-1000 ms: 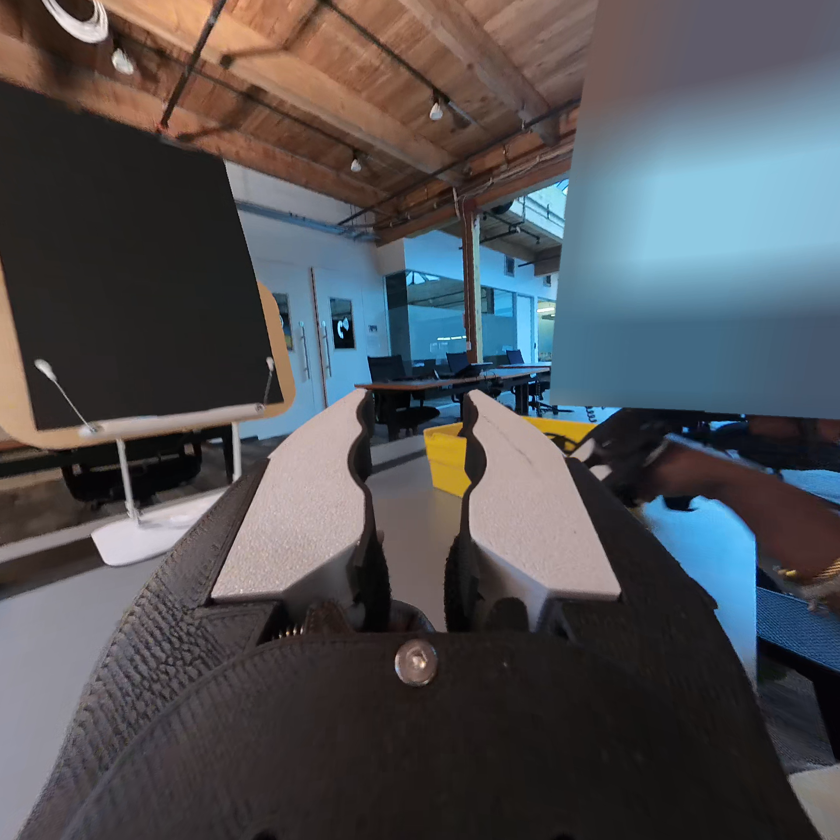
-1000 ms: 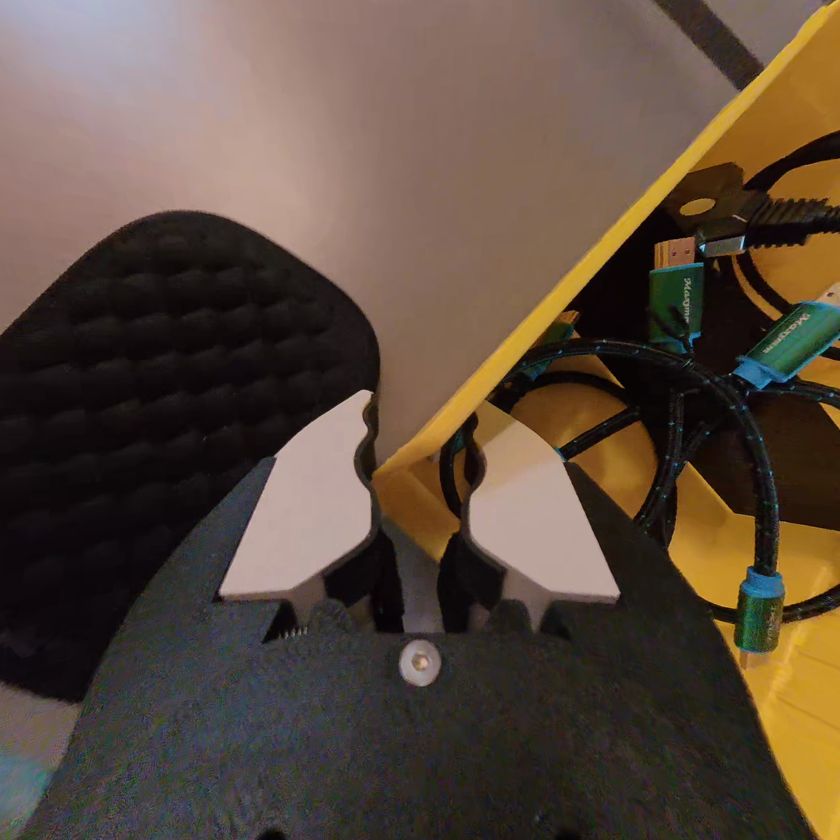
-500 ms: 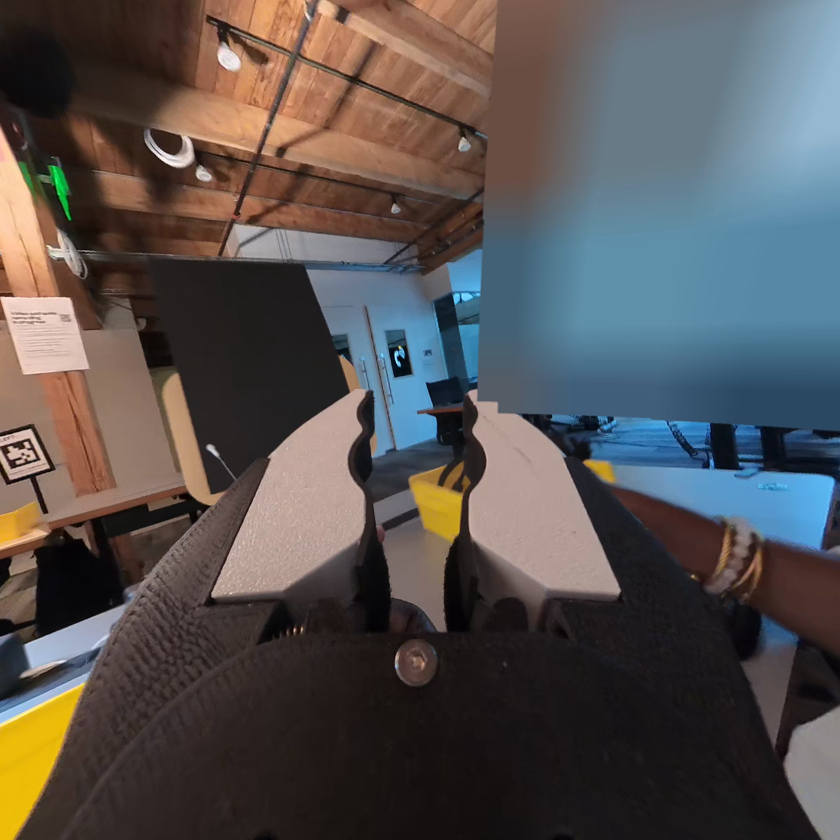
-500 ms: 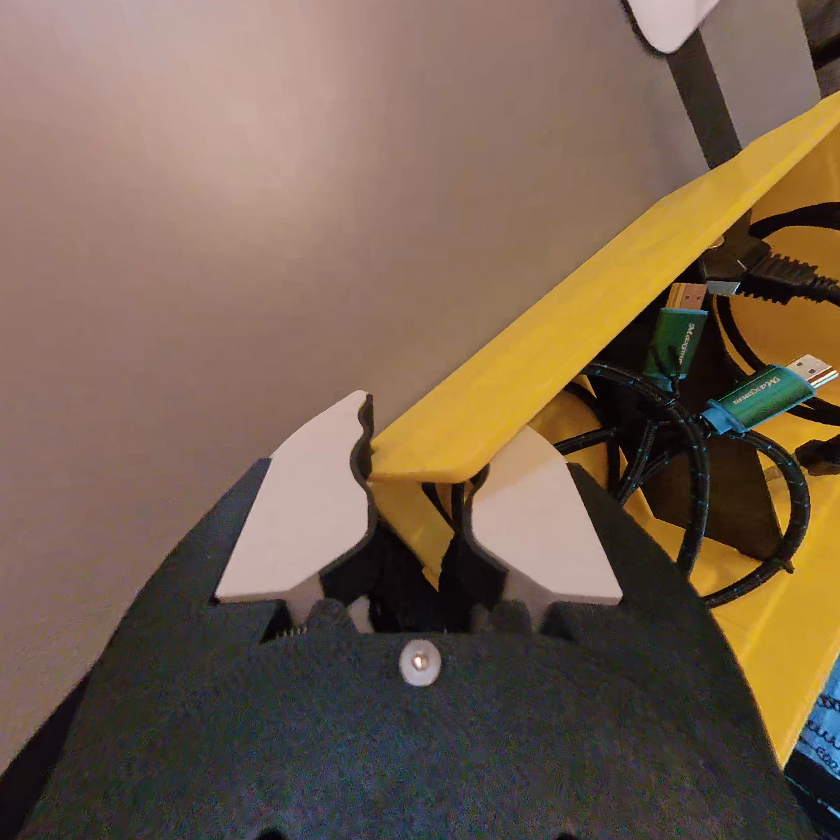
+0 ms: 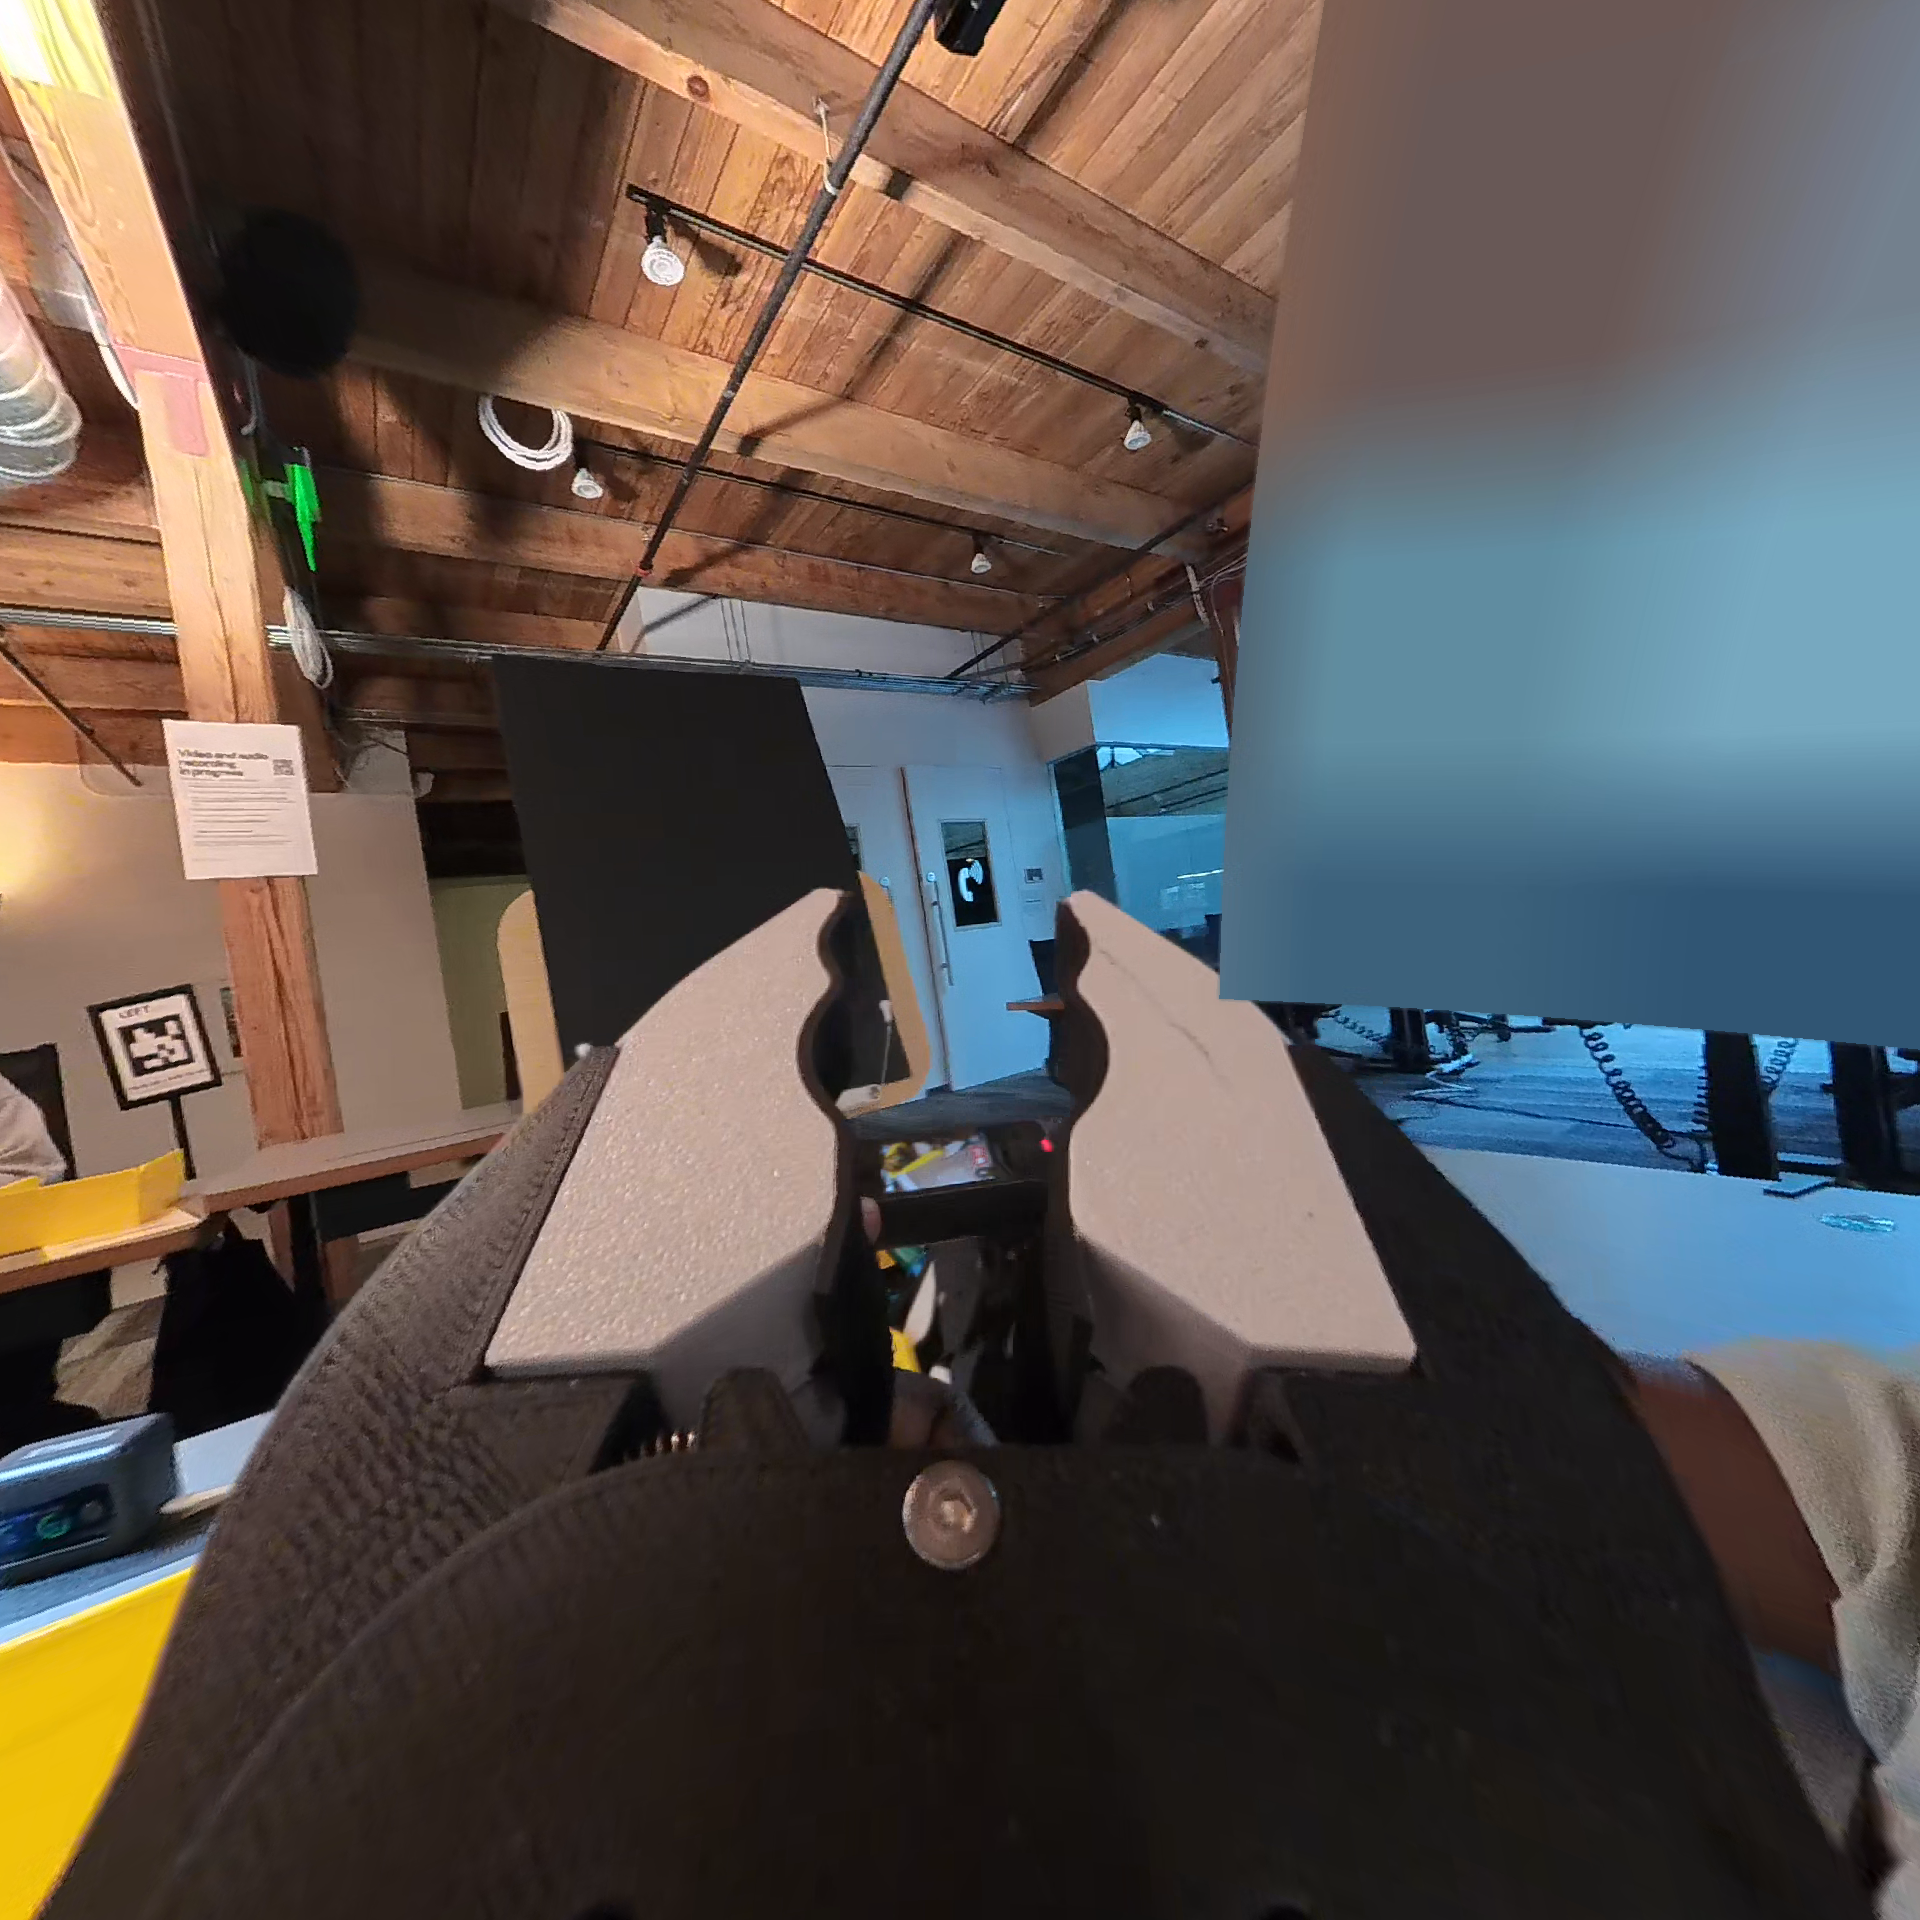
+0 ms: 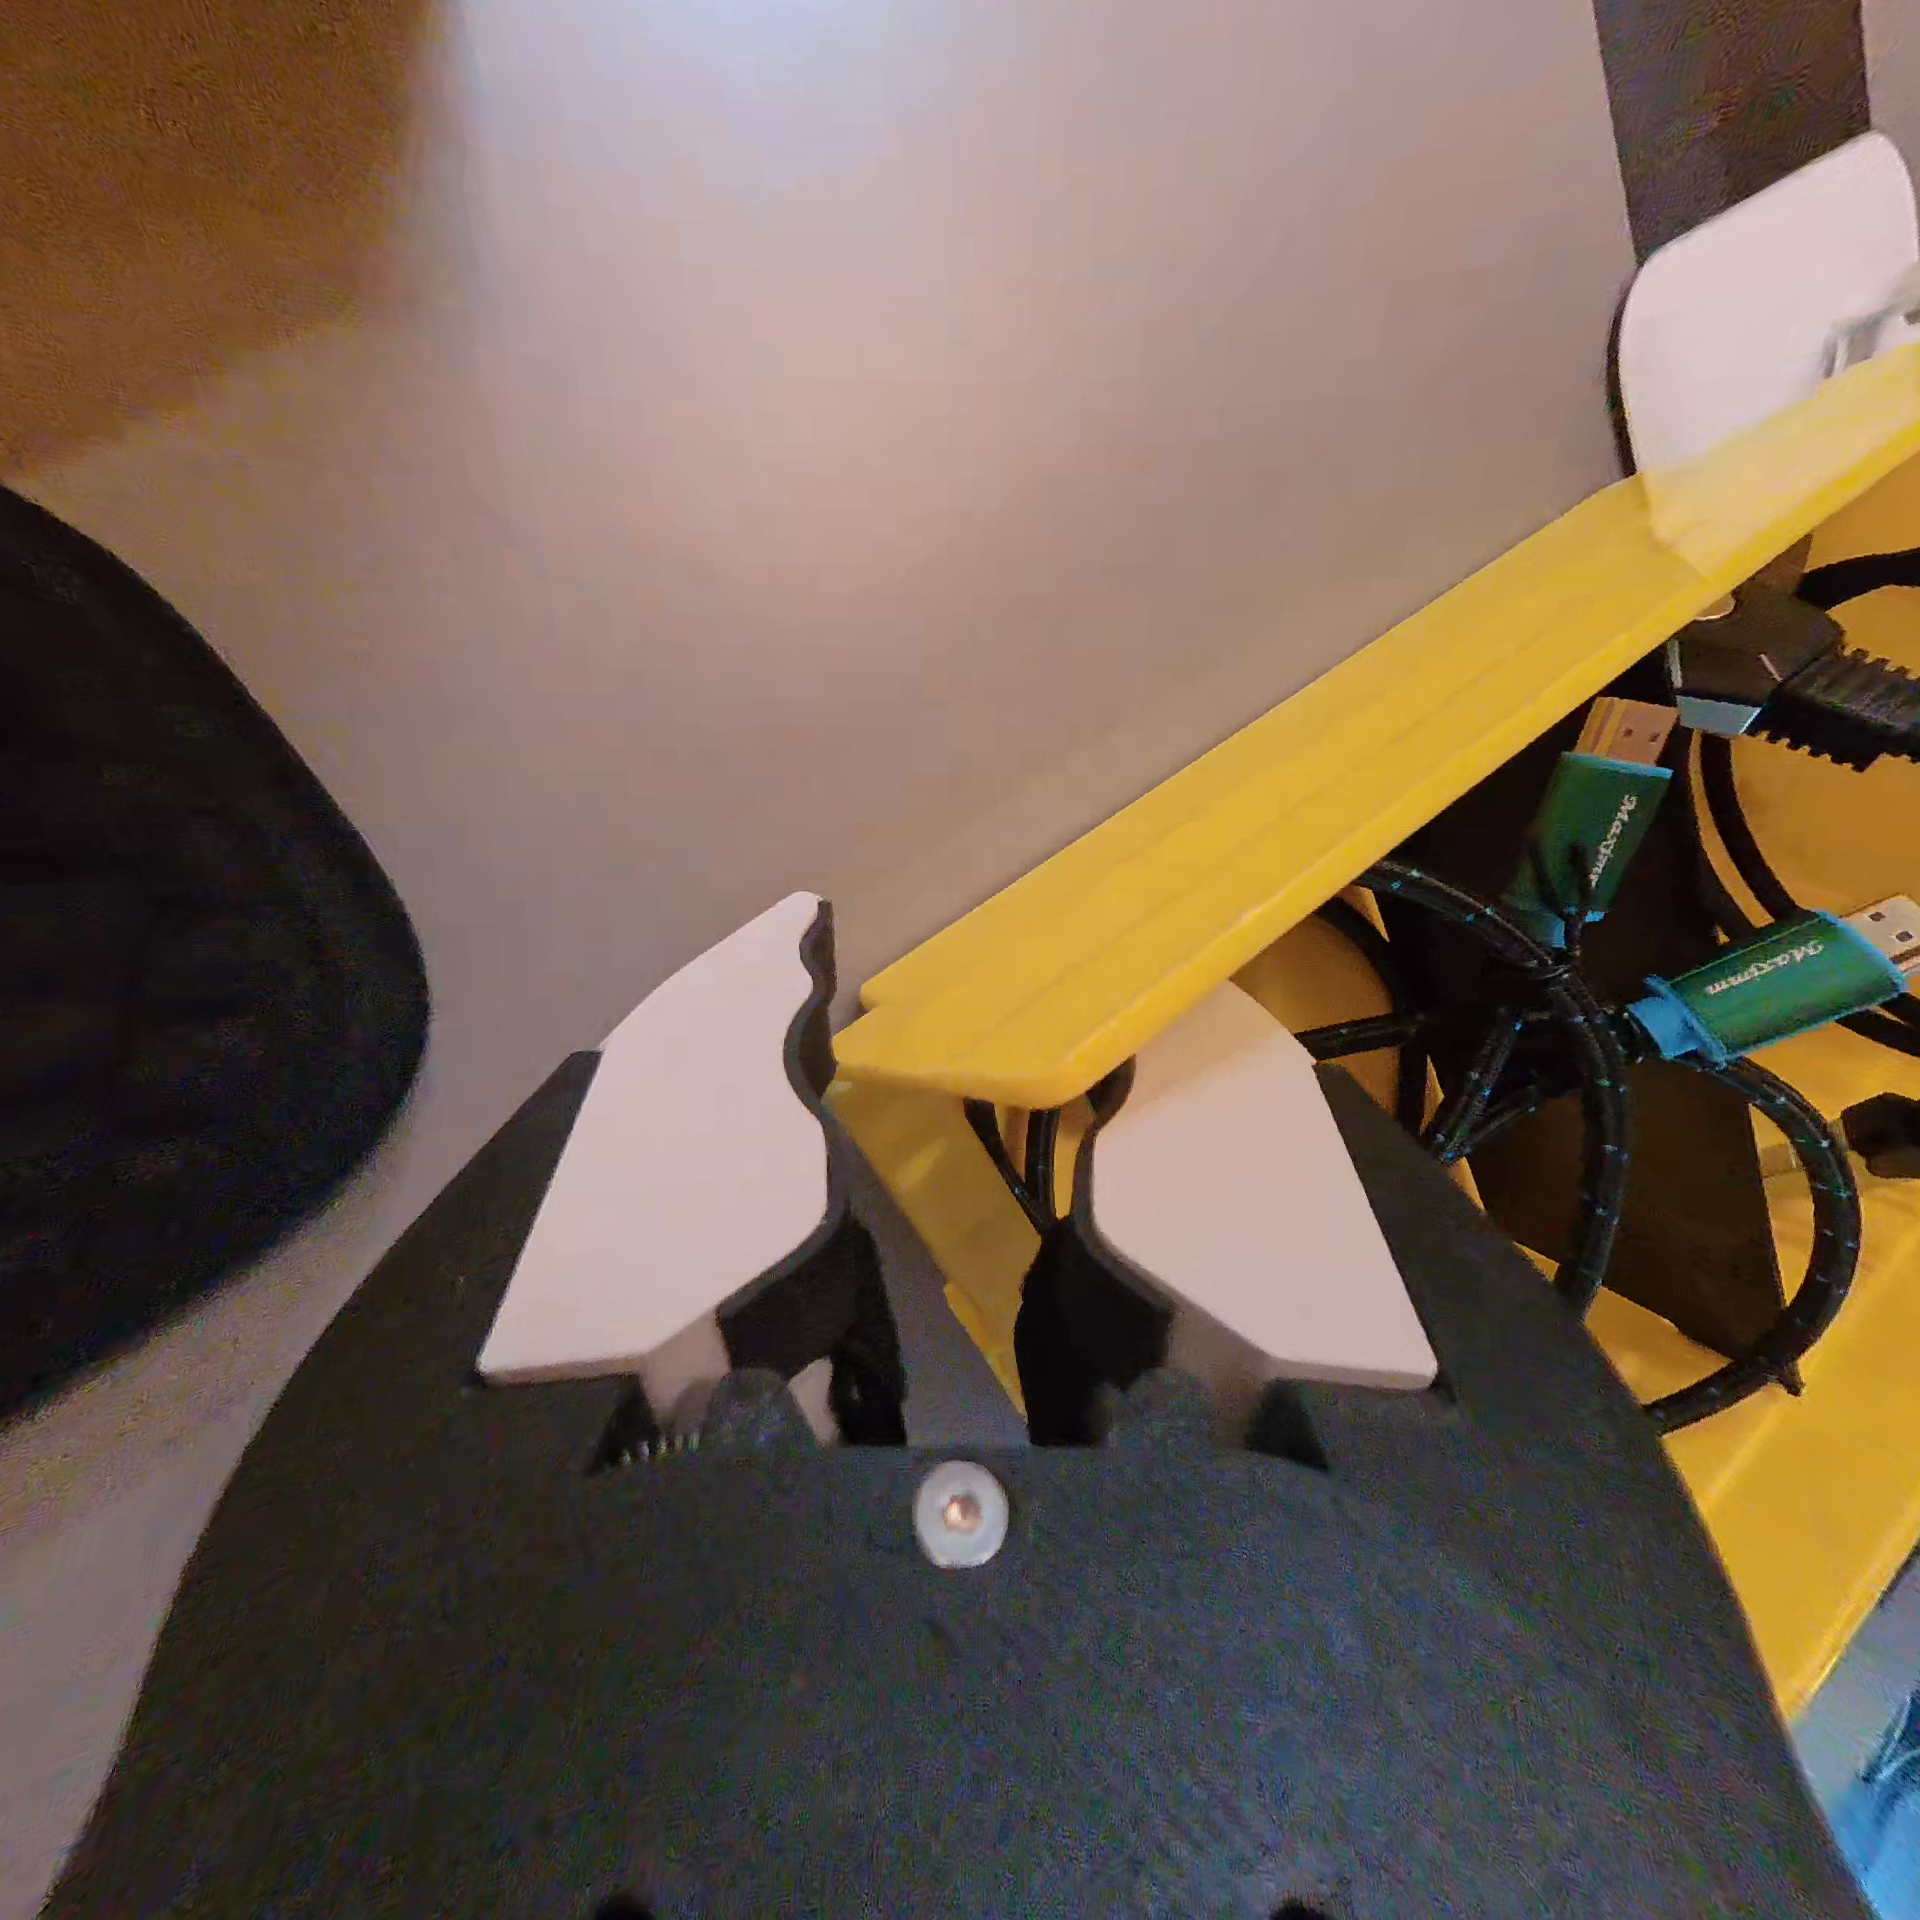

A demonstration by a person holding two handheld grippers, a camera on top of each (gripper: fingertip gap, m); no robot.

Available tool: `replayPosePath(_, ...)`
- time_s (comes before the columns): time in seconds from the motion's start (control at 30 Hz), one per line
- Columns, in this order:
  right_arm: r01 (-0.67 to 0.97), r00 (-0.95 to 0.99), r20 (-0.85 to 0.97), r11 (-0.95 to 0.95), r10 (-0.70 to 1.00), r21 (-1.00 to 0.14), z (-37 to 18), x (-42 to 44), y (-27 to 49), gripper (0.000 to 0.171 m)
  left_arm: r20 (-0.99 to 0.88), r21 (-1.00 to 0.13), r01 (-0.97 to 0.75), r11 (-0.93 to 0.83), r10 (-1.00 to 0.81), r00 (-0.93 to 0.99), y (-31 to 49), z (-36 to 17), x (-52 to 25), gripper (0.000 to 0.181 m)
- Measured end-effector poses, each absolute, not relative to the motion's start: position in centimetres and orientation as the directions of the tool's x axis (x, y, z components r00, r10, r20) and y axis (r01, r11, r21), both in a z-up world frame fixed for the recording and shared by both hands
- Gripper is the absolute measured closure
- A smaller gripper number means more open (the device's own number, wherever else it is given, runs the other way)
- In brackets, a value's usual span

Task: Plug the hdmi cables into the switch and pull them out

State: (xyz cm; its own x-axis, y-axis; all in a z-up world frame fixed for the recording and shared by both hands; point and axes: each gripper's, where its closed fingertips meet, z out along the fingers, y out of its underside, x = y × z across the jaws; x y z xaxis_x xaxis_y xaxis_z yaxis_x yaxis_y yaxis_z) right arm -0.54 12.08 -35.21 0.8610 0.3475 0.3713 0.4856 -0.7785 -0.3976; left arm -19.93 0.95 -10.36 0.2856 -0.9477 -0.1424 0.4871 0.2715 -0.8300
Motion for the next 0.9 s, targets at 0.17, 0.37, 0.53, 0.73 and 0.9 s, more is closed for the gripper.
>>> replayPosePath(0.17,0.542,0.839,0.271,-0.687,0.472,-0.483,-35.3,-7.0,16.5,0.111,-0.177,-0.829,0.443,0.341,-0.912,0.371,1.9,-10.2,-21.3,0.145)
replayPosePath(0.37,0.355,0.850,0.061,-0.482,0.524,-0.801,-30.5,-12.6,18.8,0.094,-0.241,-0.884,0.195,0.425,-0.772,0.588,6.4,-11.9,-26.1,0.143)
replayPosePath(0.53,0.012,0.803,-0.159,-0.283,0.574,-0.959,-24.7,-15.2,14.2,0.081,-0.205,-0.967,-0.096,0.238,-0.489,0.848,15.1,-18.0,-35.6,0.126)
replayPosePath(0.73,-0.170,0.650,-0.358,-0.331,0.670,-0.928,-26.5,-22.3,8.0,0.060,-0.145,-0.913,-0.251,-0.320,-0.320,0.936,20.1,-31.8,-43.2,0.101)
replayPosePath(0.9,0.020,0.619,-0.288,-0.381,0.731,-0.924,-30.1,-27.8,6.0,0.052,-0.020,-0.935,-0.176,-0.308,-0.448,0.894,19.4,-32.9,-41.1,0.158)
